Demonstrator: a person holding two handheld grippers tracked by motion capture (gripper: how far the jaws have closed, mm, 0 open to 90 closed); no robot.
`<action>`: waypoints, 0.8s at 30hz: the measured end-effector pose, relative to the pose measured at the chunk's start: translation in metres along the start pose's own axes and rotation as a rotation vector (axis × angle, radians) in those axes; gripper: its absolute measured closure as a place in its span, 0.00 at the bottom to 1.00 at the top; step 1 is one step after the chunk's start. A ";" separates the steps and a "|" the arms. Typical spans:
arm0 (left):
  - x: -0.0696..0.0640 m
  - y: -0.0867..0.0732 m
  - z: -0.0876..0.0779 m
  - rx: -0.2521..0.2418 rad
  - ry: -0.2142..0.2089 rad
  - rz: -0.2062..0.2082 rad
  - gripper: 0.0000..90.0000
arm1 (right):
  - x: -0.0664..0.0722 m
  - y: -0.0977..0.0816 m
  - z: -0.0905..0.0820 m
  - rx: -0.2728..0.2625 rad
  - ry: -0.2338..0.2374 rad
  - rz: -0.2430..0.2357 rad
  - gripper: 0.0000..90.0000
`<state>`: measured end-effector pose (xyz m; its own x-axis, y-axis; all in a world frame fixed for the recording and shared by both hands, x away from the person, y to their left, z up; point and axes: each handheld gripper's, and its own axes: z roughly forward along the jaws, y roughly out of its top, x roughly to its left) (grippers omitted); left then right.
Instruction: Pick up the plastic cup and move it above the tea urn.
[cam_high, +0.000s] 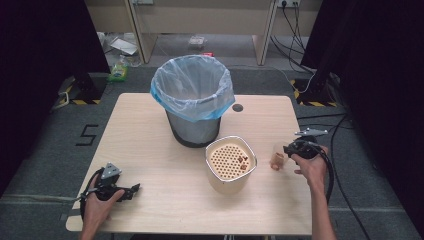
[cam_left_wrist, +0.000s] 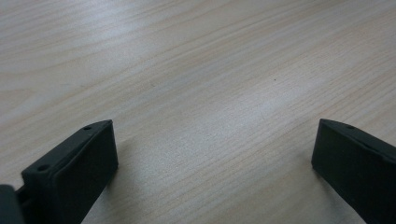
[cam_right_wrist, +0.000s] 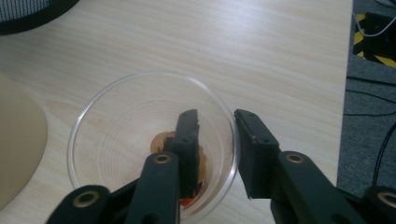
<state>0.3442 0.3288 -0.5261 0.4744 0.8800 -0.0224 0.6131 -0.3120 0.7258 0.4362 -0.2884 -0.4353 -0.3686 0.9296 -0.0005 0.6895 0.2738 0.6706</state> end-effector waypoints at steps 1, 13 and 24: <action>0.000 0.000 0.000 0.000 0.000 0.000 0.00 | 0.000 0.000 0.000 0.000 0.000 0.000 0.83; 0.000 0.000 0.000 0.000 0.000 0.000 0.00 | 0.009 -0.002 -0.011 -0.023 0.061 -0.117 0.96; 0.000 0.000 0.000 0.000 0.000 0.000 0.00 | 0.021 0.012 -0.034 -0.120 -0.043 -0.228 0.97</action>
<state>0.3442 0.3289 -0.5261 0.4747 0.8799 -0.0224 0.6130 -0.3122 0.7258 0.4158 -0.2734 -0.4024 -0.4779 0.8573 -0.1916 0.5118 0.4490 0.7325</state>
